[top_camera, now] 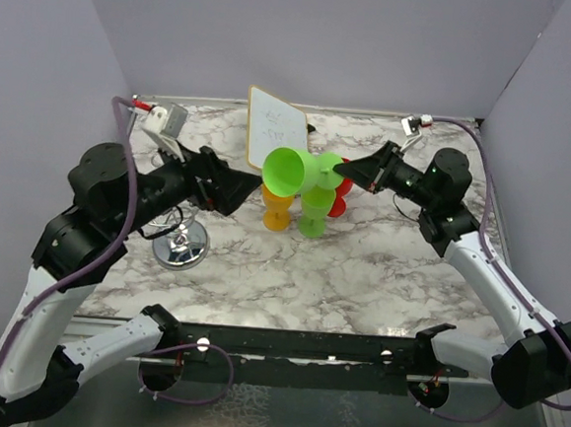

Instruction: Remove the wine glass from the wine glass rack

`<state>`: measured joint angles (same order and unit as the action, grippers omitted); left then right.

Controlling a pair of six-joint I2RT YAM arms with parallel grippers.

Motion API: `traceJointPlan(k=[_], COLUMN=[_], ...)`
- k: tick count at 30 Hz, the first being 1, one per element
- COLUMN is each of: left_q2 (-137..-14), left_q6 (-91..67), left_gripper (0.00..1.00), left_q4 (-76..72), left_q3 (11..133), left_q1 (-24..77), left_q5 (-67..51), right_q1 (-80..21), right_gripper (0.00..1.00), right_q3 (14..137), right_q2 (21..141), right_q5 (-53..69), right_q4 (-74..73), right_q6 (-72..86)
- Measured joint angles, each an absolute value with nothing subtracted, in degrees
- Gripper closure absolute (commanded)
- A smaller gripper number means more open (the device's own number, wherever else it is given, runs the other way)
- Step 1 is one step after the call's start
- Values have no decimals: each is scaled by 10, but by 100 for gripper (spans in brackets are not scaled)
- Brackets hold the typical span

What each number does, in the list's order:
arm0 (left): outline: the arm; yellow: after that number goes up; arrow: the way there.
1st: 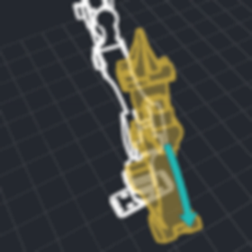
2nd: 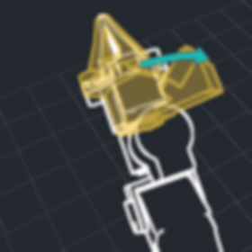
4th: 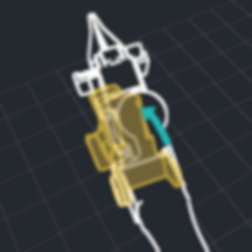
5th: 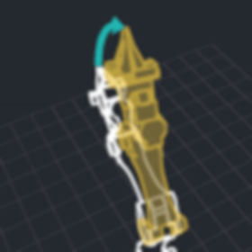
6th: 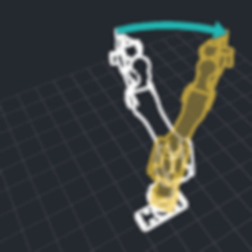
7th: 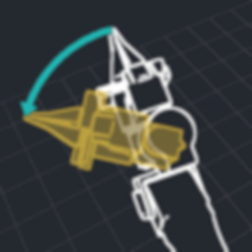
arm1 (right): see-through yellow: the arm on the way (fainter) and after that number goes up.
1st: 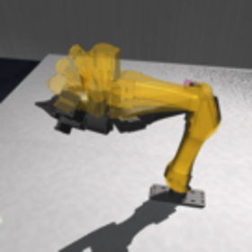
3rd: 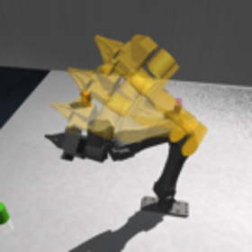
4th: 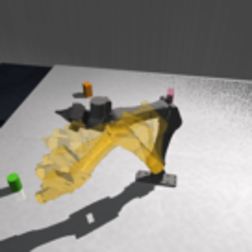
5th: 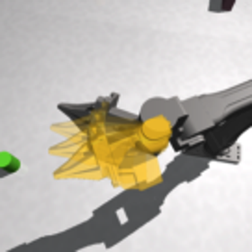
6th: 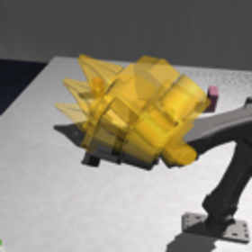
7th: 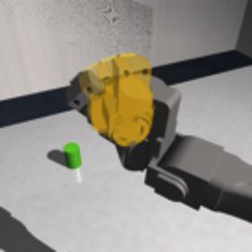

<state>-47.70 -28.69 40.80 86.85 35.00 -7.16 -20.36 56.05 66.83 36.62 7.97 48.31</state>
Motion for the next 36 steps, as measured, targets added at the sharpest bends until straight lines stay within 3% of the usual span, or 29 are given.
traceJointPlan(k=[13, 20, 22, 25, 28, 36], left_q2=[-590, -593, -600, -615, -623, -620], left_q6=[-384, -398, -400, -401, -401, -395], left_gripper=[54, 87, 94, 99, 100, 100], left_q4=[332, 314, 316, 320, 320, 322], left_q3=[782, 765, 762, 761, 761, 755], left_q1=[353, 376, 389, 396, 404, 416], left_q5=[-220, -222, -210, -179, -173, -176], right_q1=[-204, -204, -203, -203, -203, -211], right_gripper=[99, 98, 92, 72, 57, 30], right_q3=[502, 485, 479, 478, 481, 505], right_q2=[606, 543, 526, 509, 498, 456], right_q5=[382, 327, 308, 283, 253, 175], right_q4=[128, 84, 67, 46, 13, -105], right_q6=[511, 443, 426, 403, 372, 239])
